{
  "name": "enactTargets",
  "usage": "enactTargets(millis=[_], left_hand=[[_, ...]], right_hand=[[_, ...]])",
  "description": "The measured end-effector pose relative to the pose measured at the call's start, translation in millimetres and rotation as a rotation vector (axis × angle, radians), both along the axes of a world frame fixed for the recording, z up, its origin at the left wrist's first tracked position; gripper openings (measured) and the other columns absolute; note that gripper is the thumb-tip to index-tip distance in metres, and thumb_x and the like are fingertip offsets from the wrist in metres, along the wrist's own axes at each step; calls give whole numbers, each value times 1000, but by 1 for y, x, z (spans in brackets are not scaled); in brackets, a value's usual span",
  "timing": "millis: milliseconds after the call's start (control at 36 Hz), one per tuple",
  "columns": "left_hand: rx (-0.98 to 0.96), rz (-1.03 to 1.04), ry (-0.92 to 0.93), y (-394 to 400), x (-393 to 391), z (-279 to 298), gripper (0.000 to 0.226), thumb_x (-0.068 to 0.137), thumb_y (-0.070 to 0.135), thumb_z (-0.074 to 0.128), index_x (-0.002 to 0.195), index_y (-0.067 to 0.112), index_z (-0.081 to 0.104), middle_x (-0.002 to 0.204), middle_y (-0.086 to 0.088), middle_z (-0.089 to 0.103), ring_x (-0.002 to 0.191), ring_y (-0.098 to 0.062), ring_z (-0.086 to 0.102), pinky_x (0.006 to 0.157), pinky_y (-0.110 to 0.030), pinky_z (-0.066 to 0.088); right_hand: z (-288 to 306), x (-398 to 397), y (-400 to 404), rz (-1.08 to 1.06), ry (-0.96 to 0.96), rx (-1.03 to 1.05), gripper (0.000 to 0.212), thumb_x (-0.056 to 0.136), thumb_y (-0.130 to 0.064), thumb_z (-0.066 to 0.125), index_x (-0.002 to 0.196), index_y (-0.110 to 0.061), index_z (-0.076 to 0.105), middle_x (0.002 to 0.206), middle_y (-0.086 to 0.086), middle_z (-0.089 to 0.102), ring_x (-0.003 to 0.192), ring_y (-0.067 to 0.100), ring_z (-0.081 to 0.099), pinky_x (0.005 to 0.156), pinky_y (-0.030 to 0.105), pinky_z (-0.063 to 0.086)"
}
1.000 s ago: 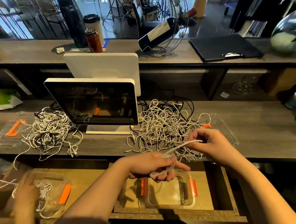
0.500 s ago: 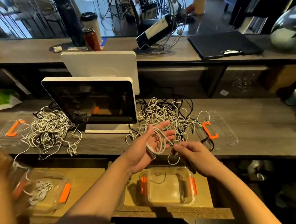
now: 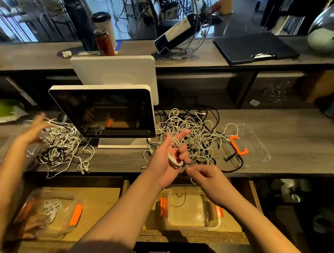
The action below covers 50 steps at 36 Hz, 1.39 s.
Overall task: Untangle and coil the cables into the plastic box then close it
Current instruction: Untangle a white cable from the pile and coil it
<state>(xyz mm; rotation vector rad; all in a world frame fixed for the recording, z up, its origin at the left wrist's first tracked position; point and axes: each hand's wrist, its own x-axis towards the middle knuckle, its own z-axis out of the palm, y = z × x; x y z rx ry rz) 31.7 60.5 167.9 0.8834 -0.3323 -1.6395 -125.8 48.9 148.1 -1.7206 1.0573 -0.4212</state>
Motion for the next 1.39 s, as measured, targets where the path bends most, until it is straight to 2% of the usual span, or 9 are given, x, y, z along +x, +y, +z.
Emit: enactTargets(millis=[111,333,500,778,861,917,1083,1194,1389], left_hand=[[36,119,-26,-6,-5,-3,52,106,50,31,122,13,63,64,5,34,53,-7,28,48,-21,27],[44,260,-153,-12,0,-10,52,106,50,31,124,13,63,63,6,36,52,-5,27,46,-18,24],[108,268,-430,-13,-3,-17,58,104,59,29,122,18,66,62,7,36,54,-6,27,49,-23,22],[110,-275,-770,-14,-9,-14,88,88,81,7,107,26,73,62,0,43,51,-12,38,51,-28,30],[151,-464,-742,-11,-8,-14,94,87,83,8,139,22,58,116,-20,67,110,-30,64,93,-37,48],[163,-515,-727,-8,-6,-17,90,83,89,15,157,38,24,158,-11,39,145,-30,37,118,-49,32],[191,-684,-576,1,-4,-10,95,79,92,15,111,16,62,72,-8,58,55,-11,50,48,-18,35],[120,-799,-471,4,-2,-11,88,75,93,21,107,26,67,68,-8,58,48,-8,34,40,-13,25],[-54,-1090,-636,8,2,-8,42,103,49,45,126,22,67,77,3,53,60,-5,37,50,-17,31]], right_hand=[[0,5,7,50,51,-64,35,102,-36,51,92,-9,71,75,13,65,66,24,52,67,42,44],[1,8,14,79,155,-40,26,102,-29,50,89,-37,72,55,-38,53,61,-12,53,61,13,35],[7,10,18,141,132,-106,28,101,-37,49,101,-26,75,54,-23,54,56,2,47,62,32,39],[17,6,12,168,15,-210,34,91,-38,45,89,-19,73,60,-10,57,56,5,48,58,34,38],[20,3,5,141,-1,-273,29,97,-39,49,91,-20,70,77,-7,66,75,7,61,74,27,49],[20,0,1,109,-10,-314,17,98,-33,56,93,-23,69,81,-9,69,79,7,64,79,26,51],[18,-9,-9,-114,28,-446,37,74,-54,75,72,-26,52,58,-8,55,55,5,48,54,29,42],[21,-18,-21,-181,58,-411,59,57,-70,73,63,-18,47,52,-6,48,50,5,38,50,23,33],[16,-29,-35,-25,-12,-278,32,73,-33,85,68,-20,56,53,-13,52,51,1,44,51,15,33]])
